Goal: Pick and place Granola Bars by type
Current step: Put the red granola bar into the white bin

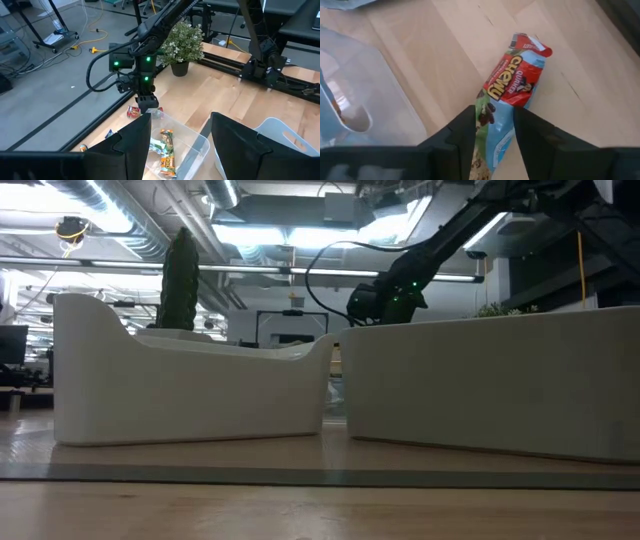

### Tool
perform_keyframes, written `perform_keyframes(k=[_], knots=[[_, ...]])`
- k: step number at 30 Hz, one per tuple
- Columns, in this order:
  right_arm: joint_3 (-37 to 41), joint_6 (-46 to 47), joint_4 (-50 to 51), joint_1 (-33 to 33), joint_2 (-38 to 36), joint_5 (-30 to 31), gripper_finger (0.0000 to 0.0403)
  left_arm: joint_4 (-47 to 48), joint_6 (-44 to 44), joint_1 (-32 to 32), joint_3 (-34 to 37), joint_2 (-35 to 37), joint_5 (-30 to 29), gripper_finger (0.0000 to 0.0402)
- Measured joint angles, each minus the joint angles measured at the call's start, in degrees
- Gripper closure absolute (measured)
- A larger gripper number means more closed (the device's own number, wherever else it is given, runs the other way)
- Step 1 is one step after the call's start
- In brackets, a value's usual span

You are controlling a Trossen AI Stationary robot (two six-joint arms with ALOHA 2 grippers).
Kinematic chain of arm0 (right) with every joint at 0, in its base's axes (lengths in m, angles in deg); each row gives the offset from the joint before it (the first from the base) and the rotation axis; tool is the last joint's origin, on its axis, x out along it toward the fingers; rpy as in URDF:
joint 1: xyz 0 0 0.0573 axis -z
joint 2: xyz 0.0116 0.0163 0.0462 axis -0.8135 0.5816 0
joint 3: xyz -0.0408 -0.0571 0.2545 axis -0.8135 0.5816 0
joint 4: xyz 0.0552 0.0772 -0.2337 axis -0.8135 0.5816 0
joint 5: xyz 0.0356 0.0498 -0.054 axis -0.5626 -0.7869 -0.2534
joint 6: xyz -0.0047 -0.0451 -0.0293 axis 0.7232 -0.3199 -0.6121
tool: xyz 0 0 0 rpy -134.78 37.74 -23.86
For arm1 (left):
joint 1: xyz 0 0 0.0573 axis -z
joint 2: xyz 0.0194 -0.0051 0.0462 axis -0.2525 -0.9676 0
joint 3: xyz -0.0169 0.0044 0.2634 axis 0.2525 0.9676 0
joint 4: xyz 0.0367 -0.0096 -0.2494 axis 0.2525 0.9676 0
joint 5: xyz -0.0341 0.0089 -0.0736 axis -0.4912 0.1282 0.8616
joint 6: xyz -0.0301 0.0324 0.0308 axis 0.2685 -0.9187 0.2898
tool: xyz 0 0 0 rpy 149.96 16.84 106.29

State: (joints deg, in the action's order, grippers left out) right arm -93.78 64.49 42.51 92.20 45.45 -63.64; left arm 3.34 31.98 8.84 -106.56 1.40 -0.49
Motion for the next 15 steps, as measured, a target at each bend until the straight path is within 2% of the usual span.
perform_keyframes(k=[4, 11, 15], knots=[[0.0, 0.1, -0.1, 0.0, 0.0, -0.1, 0.0244, 0.0, 0.0, 0.0, 0.0, 0.0, 0.0, 0.0206], [0.0, 0.3, -0.1, 0.0, 0.0, 1.0, 0.0145, 0.0, 0.0, 0.0, 0.0, 0.0, 0.0, 0.0206], [0.0, 1.7, -0.6, -0.2, 0.8, 1.2, 0.0119, 0.0, 0.0, 0.0, 0.0, 0.0, -0.6, 0.0206]])
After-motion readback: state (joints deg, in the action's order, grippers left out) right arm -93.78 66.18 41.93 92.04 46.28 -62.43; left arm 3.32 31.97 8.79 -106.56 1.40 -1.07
